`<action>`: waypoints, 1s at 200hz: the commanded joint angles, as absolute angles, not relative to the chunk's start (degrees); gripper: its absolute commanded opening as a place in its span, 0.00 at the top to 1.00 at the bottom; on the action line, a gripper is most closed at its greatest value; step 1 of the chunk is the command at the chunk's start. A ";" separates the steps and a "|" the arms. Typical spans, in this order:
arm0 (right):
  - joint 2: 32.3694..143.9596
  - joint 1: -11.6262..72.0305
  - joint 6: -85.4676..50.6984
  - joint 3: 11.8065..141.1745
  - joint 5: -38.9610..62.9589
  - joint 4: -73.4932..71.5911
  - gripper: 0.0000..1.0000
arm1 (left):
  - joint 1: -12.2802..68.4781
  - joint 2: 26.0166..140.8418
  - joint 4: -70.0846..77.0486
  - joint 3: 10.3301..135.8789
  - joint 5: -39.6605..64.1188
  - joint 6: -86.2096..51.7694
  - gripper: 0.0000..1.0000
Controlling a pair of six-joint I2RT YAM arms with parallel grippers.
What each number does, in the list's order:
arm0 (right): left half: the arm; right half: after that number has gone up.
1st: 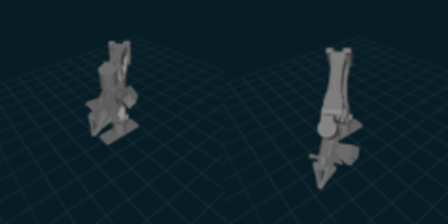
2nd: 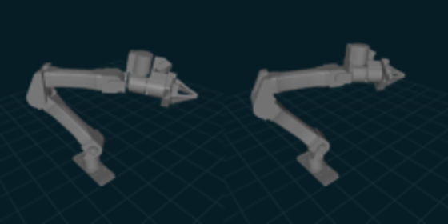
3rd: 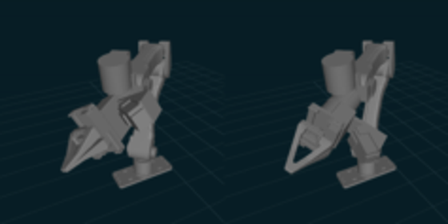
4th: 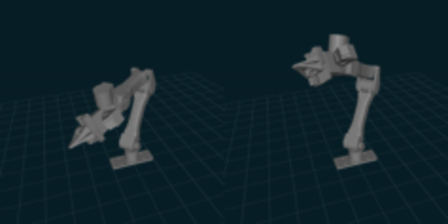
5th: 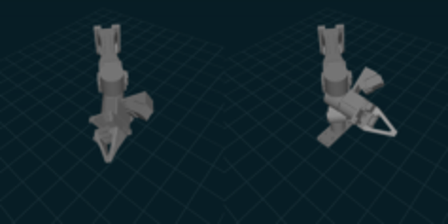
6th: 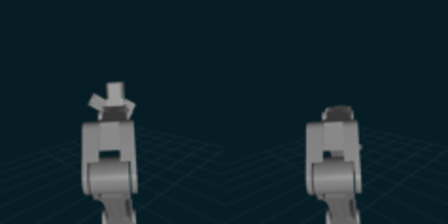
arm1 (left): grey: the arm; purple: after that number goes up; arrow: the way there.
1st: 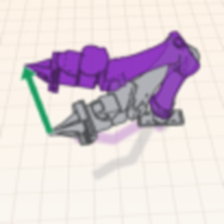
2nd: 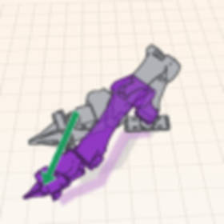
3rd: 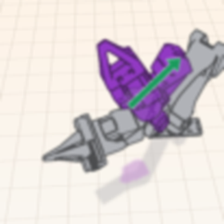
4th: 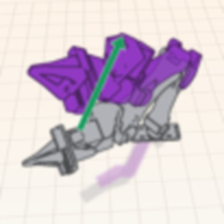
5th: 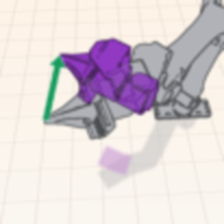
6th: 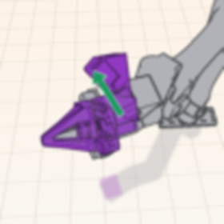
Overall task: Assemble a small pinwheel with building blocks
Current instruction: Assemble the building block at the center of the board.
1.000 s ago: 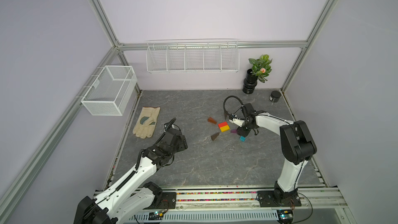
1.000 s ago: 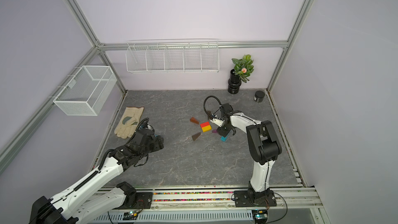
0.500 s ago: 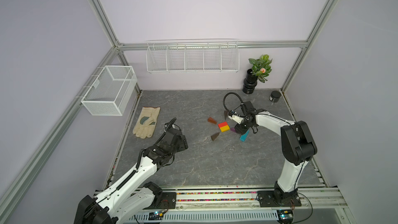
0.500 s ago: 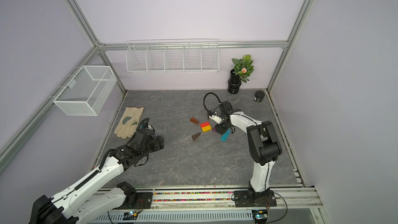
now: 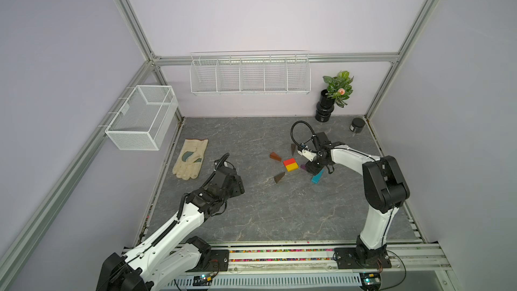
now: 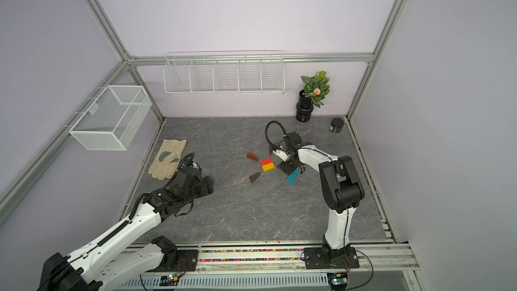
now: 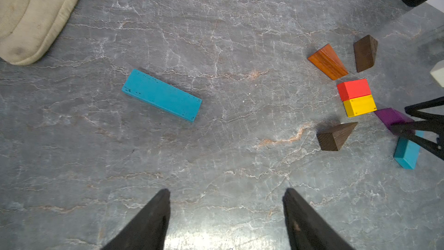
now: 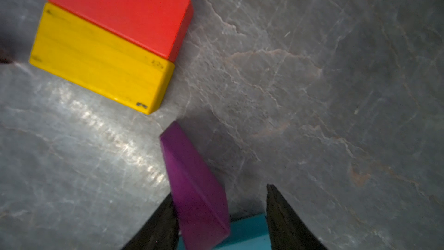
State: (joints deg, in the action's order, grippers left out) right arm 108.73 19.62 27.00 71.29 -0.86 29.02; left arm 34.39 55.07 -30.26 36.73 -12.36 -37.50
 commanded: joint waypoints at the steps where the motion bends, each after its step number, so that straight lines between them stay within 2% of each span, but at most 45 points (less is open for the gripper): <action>1: 109.07 19.40 26.47 71.54 -1.69 29.01 0.43 | 34.10 55.26 -29.88 36.42 -12.46 -38.41 0.24; 200: 107.53 18.30 26.54 69.70 -3.46 28.30 0.40 | 34.10 55.38 -29.82 36.49 -11.94 -38.99 0.23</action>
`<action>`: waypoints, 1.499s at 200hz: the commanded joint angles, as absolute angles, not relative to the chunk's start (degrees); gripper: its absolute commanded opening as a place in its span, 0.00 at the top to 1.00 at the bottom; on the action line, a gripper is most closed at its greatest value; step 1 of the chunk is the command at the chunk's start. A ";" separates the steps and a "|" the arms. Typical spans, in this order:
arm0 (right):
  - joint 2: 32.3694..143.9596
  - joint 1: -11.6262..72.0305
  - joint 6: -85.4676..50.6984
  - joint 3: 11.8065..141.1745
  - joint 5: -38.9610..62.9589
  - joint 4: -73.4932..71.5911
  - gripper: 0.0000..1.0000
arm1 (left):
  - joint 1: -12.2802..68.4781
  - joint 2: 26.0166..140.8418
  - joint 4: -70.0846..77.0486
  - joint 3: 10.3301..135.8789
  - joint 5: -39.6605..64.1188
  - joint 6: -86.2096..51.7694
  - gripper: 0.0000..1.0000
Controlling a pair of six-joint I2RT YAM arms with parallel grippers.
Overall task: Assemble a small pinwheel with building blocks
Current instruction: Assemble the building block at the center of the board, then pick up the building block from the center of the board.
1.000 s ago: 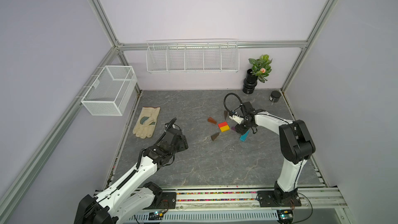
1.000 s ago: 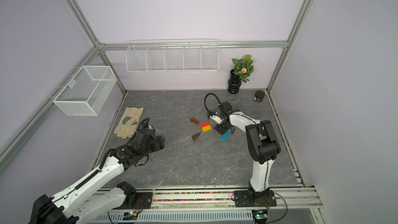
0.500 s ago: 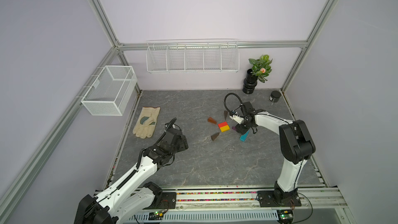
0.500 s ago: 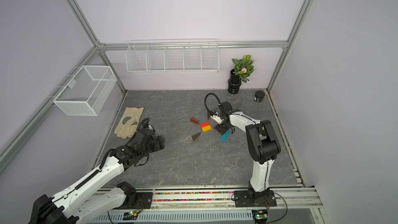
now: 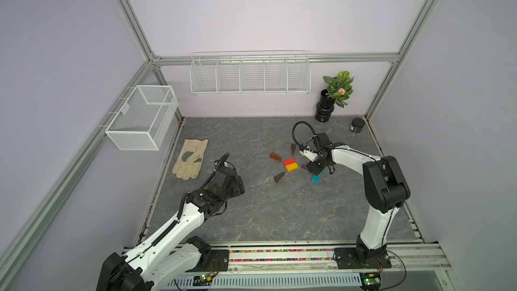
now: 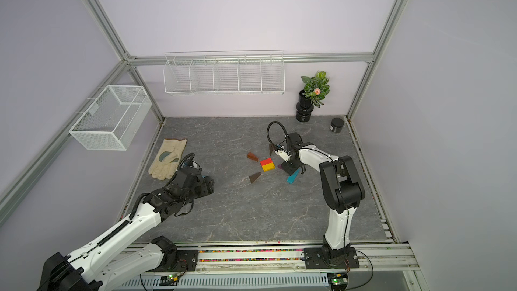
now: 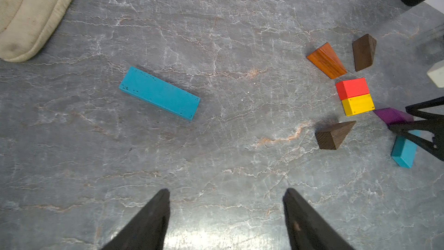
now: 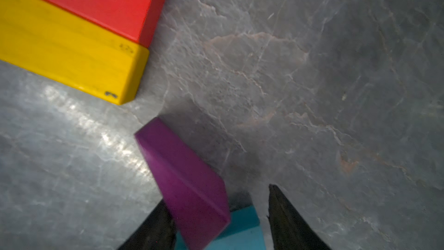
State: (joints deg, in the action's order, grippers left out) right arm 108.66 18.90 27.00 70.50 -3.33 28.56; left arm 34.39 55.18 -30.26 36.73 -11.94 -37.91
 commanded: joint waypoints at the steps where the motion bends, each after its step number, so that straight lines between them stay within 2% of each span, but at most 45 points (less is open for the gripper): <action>1: 107.51 18.29 26.54 69.70 -3.44 28.30 0.40 | 34.10 55.38 -29.81 36.53 -11.95 -38.96 0.23; 56: 105.84 18.36 25.80 68.53 -2.45 28.34 0.40 | 34.10 55.09 -29.98 36.56 -11.94 -39.02 0.23; 97: 98.08 18.60 18.46 65.61 0.13 30.00 0.34 | 34.10 54.63 -29.63 36.56 -12.45 -38.68 0.23; 130: 91.20 18.94 3.26 61.68 -3.89 30.15 0.26 | 34.12 54.14 -29.34 36.13 -12.45 -38.56 0.23; 149: 89.72 19.16 -9.89 60.19 -8.32 31.33 0.26 | 34.14 53.76 -28.86 35.49 -12.41 -38.41 0.23; 185: 88.53 20.57 -26.31 54.23 -7.89 25.12 0.25 | 34.12 53.07 -28.81 35.00 -12.04 -38.32 0.23; 270: 99.11 23.30 -31.85 57.90 -13.70 26.85 0.28 | 34.10 51.38 -28.92 33.49 -11.65 -38.32 0.23; 290: 101.07 23.38 -32.84 58.10 -13.89 26.12 0.33 | 34.10 51.35 -29.13 33.49 -11.53 -38.21 0.23; 300: 101.67 23.38 -33.28 58.14 -14.37 26.27 0.39 | 34.10 51.34 -29.16 33.49 -11.63 -38.06 0.23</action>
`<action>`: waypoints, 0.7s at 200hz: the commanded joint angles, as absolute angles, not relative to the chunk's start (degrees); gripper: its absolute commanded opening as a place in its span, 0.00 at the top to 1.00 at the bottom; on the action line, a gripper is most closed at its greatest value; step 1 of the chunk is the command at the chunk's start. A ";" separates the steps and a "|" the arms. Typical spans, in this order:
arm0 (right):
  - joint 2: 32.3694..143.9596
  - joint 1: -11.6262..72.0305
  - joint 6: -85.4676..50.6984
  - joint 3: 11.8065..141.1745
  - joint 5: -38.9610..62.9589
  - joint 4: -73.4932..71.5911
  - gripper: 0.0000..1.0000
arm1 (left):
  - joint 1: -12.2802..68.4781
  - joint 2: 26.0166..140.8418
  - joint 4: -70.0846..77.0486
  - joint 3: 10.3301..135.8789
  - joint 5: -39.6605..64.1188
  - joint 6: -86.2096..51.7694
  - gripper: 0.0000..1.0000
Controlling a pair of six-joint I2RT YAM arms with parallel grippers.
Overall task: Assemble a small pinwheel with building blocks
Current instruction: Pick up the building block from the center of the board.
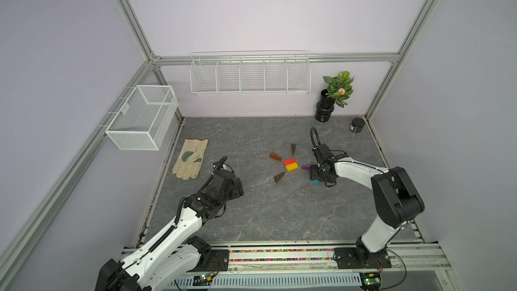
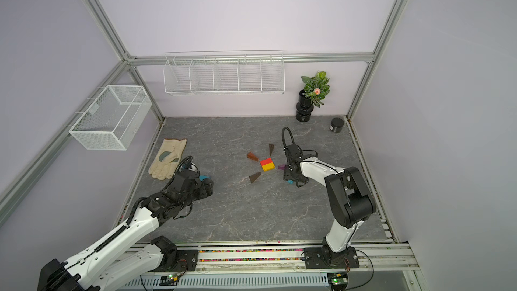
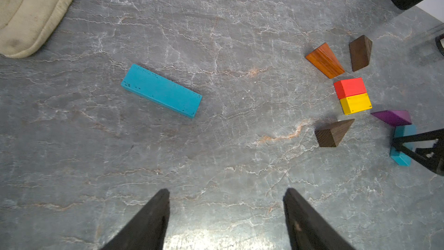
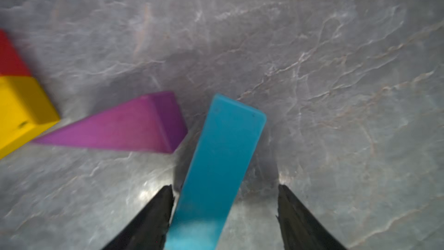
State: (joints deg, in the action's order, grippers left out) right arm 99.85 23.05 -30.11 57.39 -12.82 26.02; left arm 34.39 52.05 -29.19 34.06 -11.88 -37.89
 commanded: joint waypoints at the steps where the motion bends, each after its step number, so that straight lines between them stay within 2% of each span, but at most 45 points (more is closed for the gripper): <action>1: 101.72 23.38 -33.34 58.12 -14.39 26.32 0.39 | 34.15 51.33 -29.13 33.49 -11.66 -38.06 0.23; 23: 101.34 23.27 -33.83 56.97 -15.54 26.80 0.55 | 34.10 51.27 -29.27 33.49 -11.52 -38.01 0.23; 47: 98.28 23.03 -33.86 53.95 -16.00 26.12 0.67 | 34.12 51.16 -29.36 33.32 -11.49 -38.06 0.23; 89: 91.49 22.28 -31.21 50.71 -14.35 26.70 0.76 | 34.10 50.21 -28.67 32.74 -11.92 -37.65 0.23; 140: 77.37 26.35 -29.34 47.55 -13.58 32.45 0.79 | 34.12 48.36 -28.80 32.61 -13.75 -37.20 0.23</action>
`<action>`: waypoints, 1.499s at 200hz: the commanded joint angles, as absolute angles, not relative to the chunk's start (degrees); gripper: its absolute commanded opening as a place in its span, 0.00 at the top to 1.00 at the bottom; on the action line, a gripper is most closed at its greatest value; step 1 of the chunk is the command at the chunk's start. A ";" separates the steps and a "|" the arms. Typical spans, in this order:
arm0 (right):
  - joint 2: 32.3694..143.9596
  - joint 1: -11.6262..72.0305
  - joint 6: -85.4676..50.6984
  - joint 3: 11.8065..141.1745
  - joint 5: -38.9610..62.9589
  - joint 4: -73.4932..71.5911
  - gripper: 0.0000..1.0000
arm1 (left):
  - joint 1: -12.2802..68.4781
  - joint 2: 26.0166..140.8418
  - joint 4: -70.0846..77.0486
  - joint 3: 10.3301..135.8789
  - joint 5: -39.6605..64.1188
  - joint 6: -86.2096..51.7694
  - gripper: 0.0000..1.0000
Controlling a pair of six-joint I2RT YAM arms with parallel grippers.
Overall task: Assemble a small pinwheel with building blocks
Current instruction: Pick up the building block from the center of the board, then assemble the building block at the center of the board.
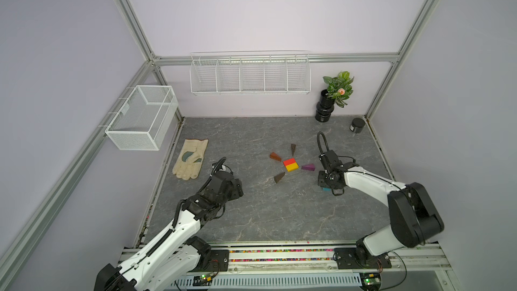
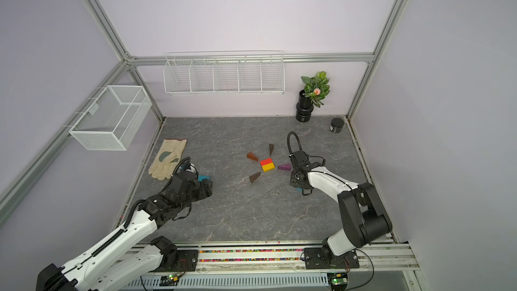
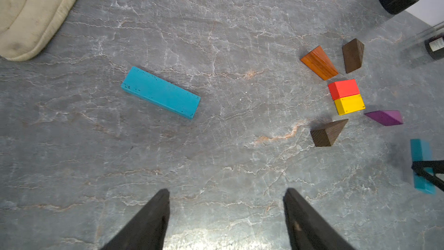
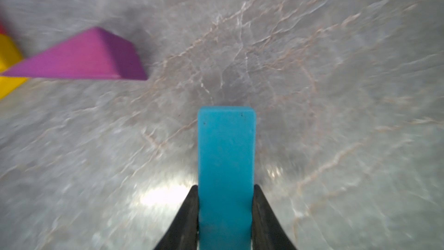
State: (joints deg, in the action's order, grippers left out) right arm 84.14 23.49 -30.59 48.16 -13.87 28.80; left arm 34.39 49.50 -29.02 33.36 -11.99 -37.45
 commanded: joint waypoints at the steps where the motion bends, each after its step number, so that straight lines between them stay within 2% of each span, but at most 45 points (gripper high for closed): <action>1: 77.14 26.62 -29.39 47.55 -13.64 32.61 0.79 | 34.11 48.35 -28.77 32.61 -13.78 -37.23 0.23; 37: 73.10 36.49 -33.38 48.72 -14.80 35.55 0.80 | 34.10 48.42 -28.89 32.96 -14.46 -36.79 0.23; 74: 80.54 45.11 -37.09 52.98 -15.07 32.74 0.81 | 34.10 48.09 -29.54 32.96 -14.38 -37.01 0.23; 126: 92.34 45.29 -32.42 54.84 -11.97 28.45 0.79 | 34.03 46.02 -30.50 32.43 -14.63 -36.96 0.23; 160: 94.87 42.64 -29.51 53.11 -9.74 25.80 0.79 | 34.05 46.24 -29.99 32.00 -14.24 -37.01 0.23; 175: 95.27 41.48 -27.47 53.12 -8.04 25.03 0.72 | 34.10 46.46 -29.86 31.87 -14.24 -37.02 0.23; 197: 95.36 40.23 -24.71 53.96 -5.99 24.58 0.52 | 34.10 46.70 -29.48 31.82 -14.16 -37.01 0.23; 224: 95.96 38.82 -22.60 55.68 -5.30 25.52 0.46 | 34.10 46.82 -29.43 31.65 -14.04 -37.11 0.23; 243: 97.29 38.32 -21.51 57.25 -5.33 26.75 0.48 | 34.03 46.90 -29.27 31.68 -14.04 -37.13 0.23; 300: 100.79 37.31 -21.30 59.41 -6.33 27.82 0.70 | 34.12 46.87 -29.76 31.64 -14.19 -37.23 0.23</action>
State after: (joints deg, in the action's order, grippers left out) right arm 99.37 38.06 -21.78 58.83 -6.13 26.24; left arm 34.39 46.87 -29.41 32.23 -13.50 -37.19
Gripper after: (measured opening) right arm 0.331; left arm 0.773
